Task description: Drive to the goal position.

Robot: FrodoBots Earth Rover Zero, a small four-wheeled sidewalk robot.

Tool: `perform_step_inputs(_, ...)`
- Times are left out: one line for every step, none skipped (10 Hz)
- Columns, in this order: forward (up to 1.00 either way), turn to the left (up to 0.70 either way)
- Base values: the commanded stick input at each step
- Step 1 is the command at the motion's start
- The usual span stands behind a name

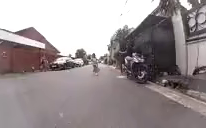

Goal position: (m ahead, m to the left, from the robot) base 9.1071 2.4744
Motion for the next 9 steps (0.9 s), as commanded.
perform_step_inputs(0.70, 0.00)
perform_step_inputs(0.70, 0.00)
perform_step_inputs(0.70, 0.00)
perform_step_inputs(0.70, 0.00)
perform_step_inputs(0.70, 0.00)
perform_step_inputs(0.70, 0.00)
perform_step_inputs(0.70, 0.00)
perform_step_inputs(0.70, 0.00)
perform_step_inputs(0.70, 0.00)
